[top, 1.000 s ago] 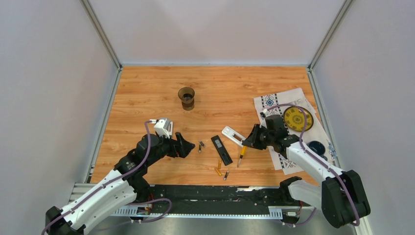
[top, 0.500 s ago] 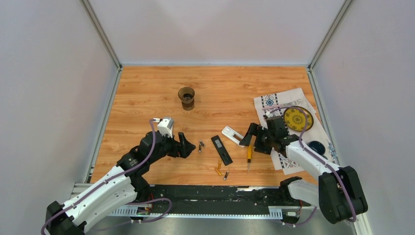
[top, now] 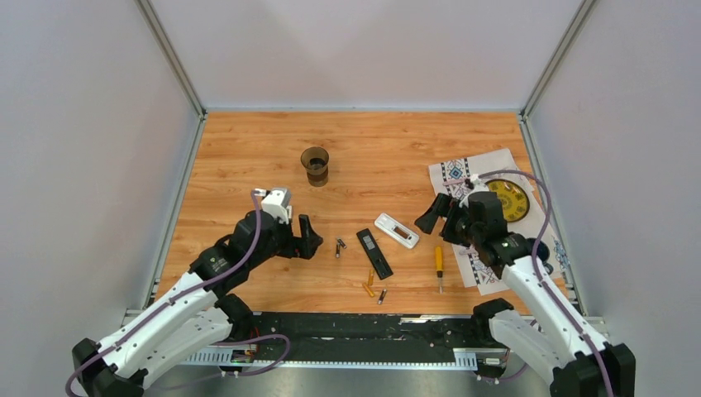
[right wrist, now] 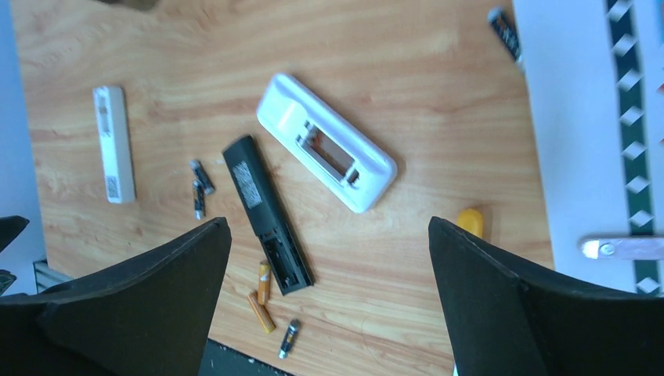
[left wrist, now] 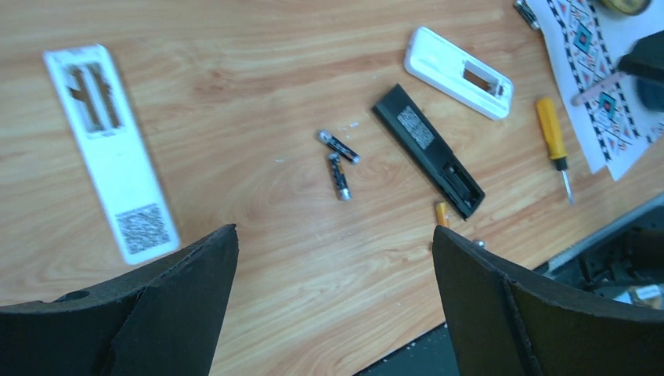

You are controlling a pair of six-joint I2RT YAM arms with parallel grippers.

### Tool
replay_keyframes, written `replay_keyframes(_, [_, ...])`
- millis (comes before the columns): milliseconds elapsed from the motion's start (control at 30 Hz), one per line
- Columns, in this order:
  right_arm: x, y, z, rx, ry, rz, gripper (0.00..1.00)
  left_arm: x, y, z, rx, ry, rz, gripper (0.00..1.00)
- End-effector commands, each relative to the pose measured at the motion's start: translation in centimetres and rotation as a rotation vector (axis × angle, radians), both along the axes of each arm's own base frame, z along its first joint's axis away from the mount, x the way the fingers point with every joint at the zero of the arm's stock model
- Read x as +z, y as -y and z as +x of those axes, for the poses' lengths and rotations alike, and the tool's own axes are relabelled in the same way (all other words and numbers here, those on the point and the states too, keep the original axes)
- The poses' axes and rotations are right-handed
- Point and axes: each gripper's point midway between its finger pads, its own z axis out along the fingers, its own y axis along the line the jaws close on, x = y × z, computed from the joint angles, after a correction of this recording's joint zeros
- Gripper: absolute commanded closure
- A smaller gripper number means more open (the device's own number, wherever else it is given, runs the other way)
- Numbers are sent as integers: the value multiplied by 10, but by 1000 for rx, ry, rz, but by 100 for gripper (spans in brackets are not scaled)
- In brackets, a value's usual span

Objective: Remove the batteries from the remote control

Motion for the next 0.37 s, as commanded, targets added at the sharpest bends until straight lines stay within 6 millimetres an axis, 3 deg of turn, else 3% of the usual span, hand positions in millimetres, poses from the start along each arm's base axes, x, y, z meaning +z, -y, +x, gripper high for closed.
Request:
replay_keyframes(0, [68, 23, 16, -89, 220, -62, 0, 27, -26, 11, 37, 60, 179, 0])
replay_keyframes(167, [120, 41, 12, -153, 396, -72, 0, 46, -37, 15, 38, 94, 256, 0])
replay_keyframes(333, [145, 47, 7, -170, 500, -65, 0, 67, -34, 17, 41, 202, 172, 0])
